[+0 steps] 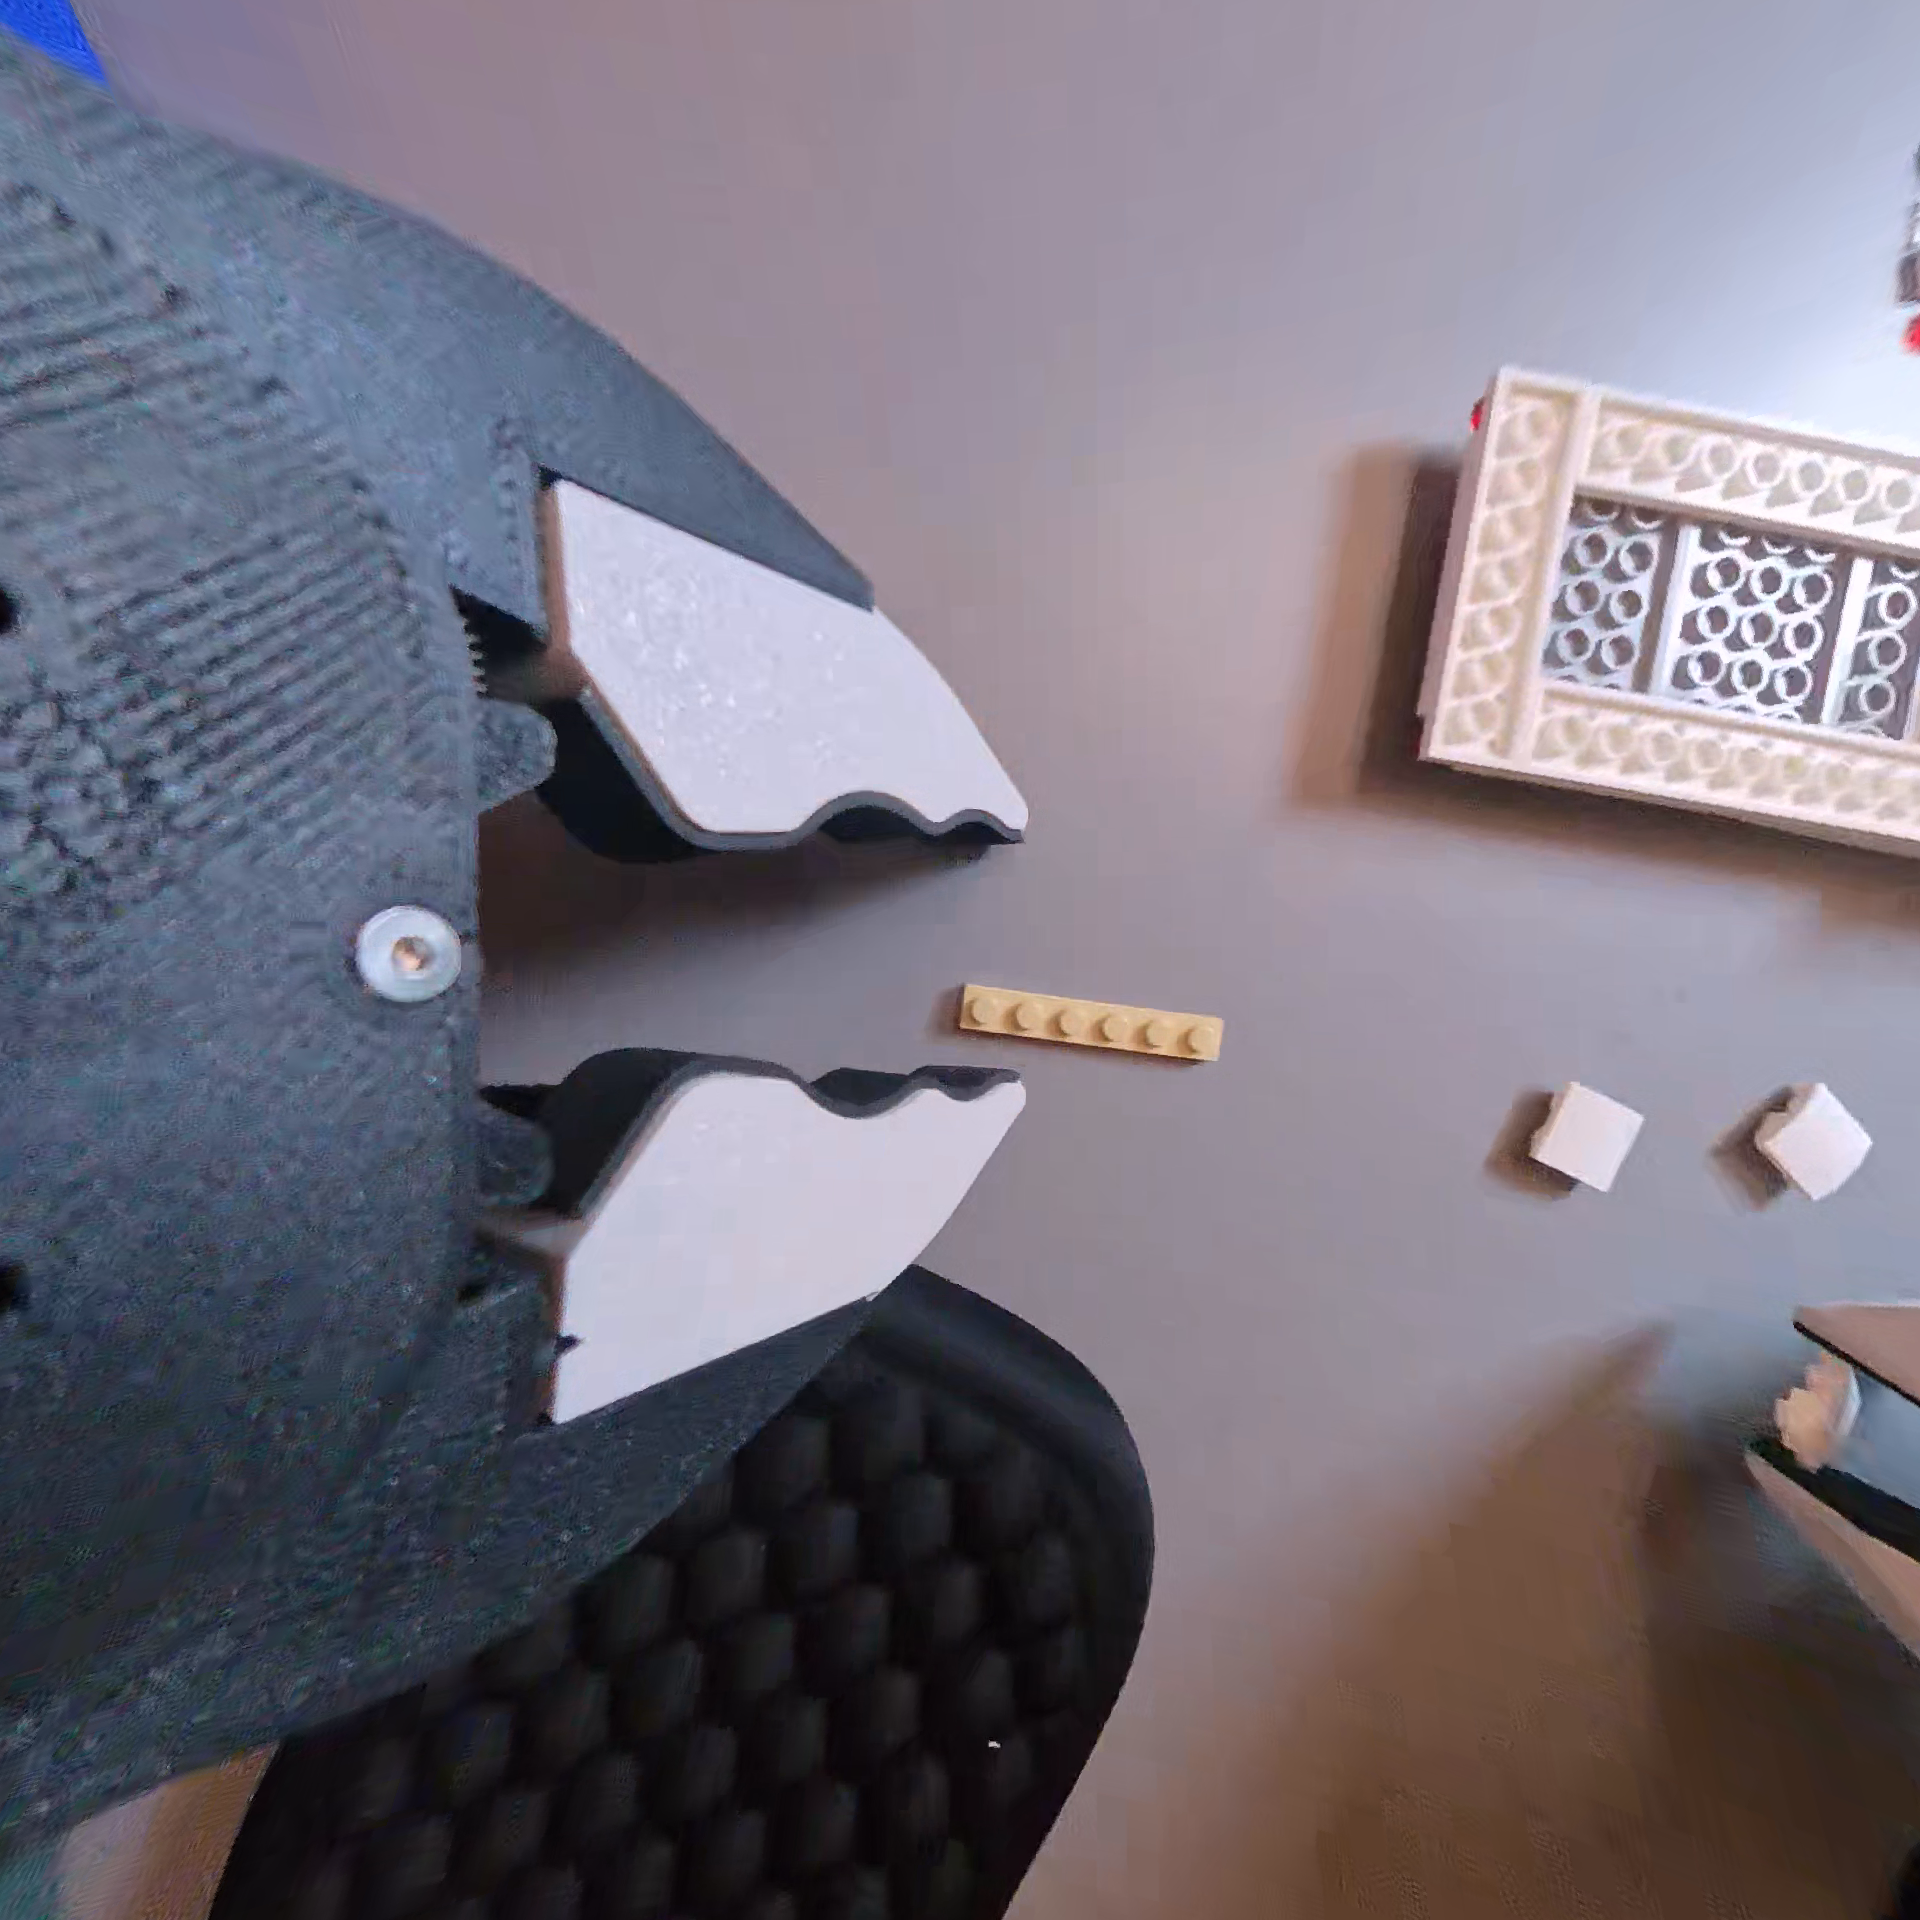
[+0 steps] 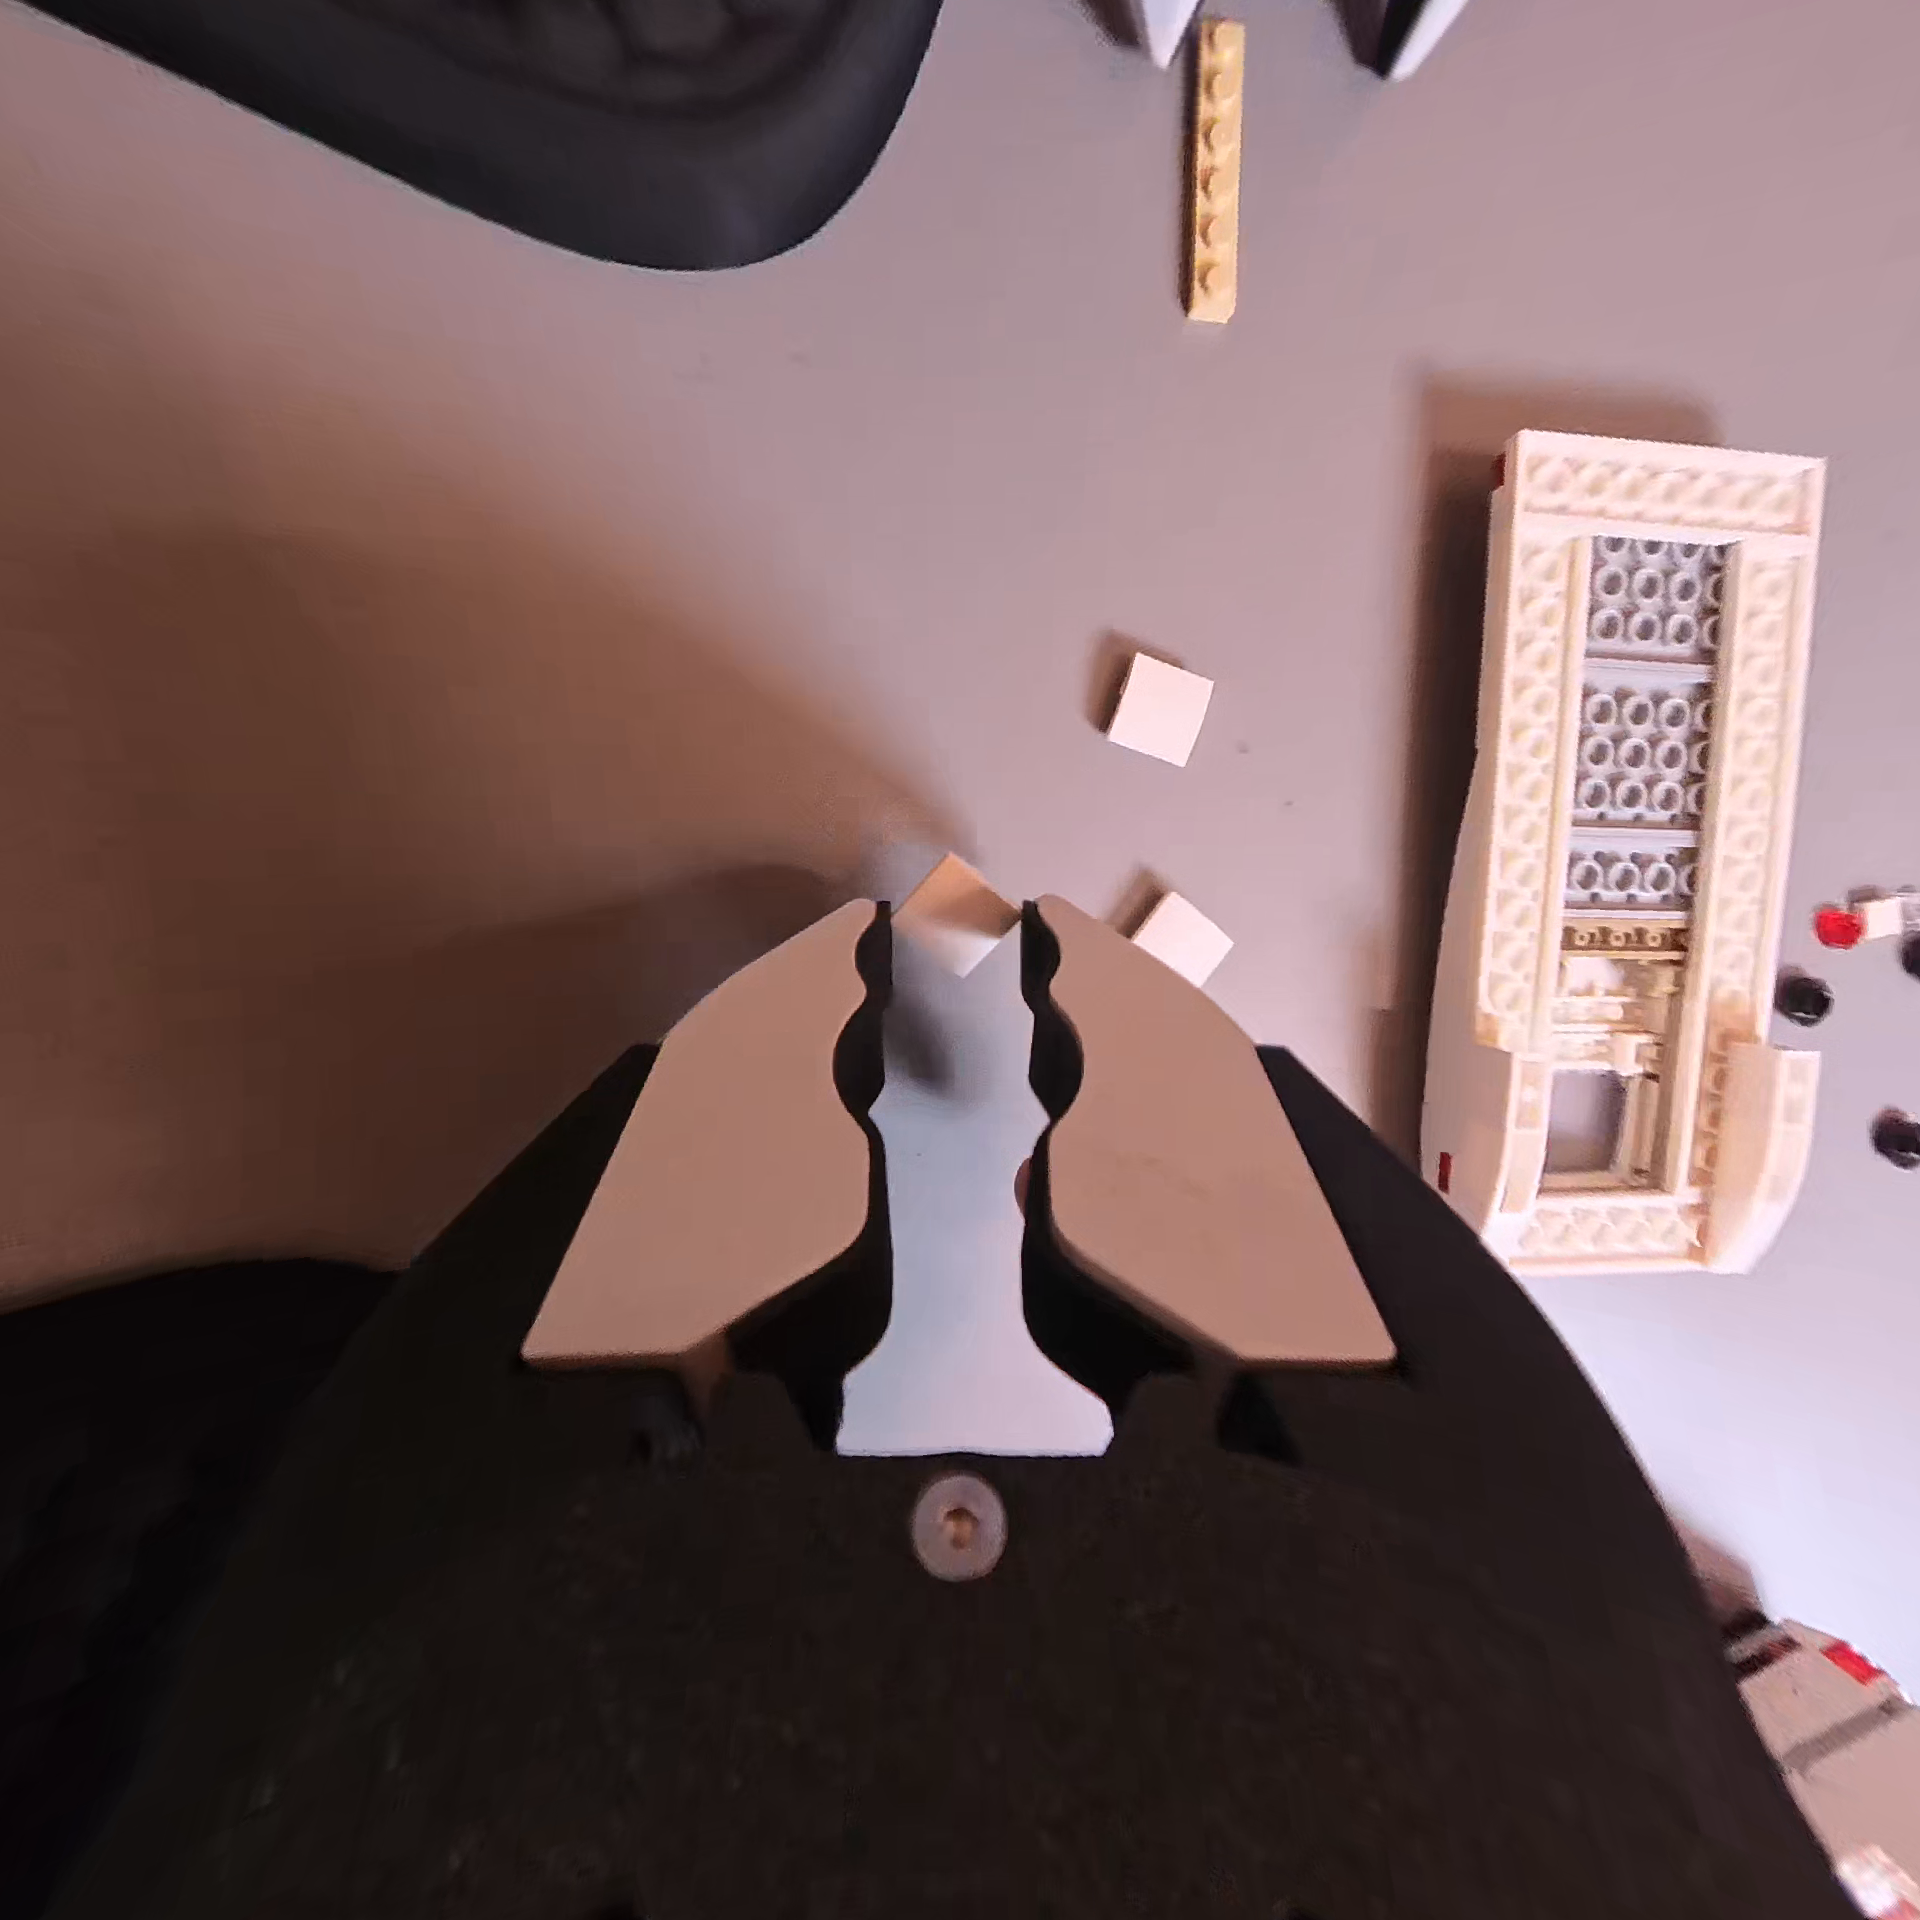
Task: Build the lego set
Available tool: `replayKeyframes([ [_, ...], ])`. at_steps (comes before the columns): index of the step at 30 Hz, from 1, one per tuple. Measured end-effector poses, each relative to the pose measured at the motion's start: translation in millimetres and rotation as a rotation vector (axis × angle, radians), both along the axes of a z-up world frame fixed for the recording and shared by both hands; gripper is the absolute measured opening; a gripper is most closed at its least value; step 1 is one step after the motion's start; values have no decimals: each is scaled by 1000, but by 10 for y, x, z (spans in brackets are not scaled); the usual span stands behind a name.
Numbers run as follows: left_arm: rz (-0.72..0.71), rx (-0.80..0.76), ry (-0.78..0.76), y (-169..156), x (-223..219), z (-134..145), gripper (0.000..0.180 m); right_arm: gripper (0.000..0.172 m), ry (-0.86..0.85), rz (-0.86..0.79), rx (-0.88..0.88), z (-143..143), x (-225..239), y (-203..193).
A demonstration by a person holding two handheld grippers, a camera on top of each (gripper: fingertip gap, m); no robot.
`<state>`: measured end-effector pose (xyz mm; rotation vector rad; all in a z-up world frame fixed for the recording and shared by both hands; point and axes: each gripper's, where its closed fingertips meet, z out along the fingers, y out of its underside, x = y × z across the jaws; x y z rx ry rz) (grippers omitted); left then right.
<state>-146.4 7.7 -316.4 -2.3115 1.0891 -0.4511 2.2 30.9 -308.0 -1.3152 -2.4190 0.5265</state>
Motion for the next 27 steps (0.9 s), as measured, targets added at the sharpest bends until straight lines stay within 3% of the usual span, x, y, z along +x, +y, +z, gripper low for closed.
replayKeyframes([
  [2, -16, -15, 5, -38, 36, -2, 34, 24, -35, -7, -9, -38, 0, 25],
  [5, -27, -4, 27, -45, 98, -9, 8, 33, -65, -13, -28, -63, 37, 58],
  [13, -70, -6, -7, -63, 720, 8, 8, 35, 82, -77, -72, 223, -87, 155],
  [17, -17, -23, -32, -42, 987, 15, 13, 32, 34, -66, -58, 109, -306, 203],
  [19, -17, -21, -51, -57, 1001, 30, 27, 32, -4, -48, -86, 57, -390, 164],
  [24, -19, -11, -136, -70, 841, 117, 27, 31, -85, -21, -55, -46, -506, 129],
  [27, -37, 2, -145, -77, 778, 100, 25, 17, -103, 1, -45, -76, -543, 110],
])
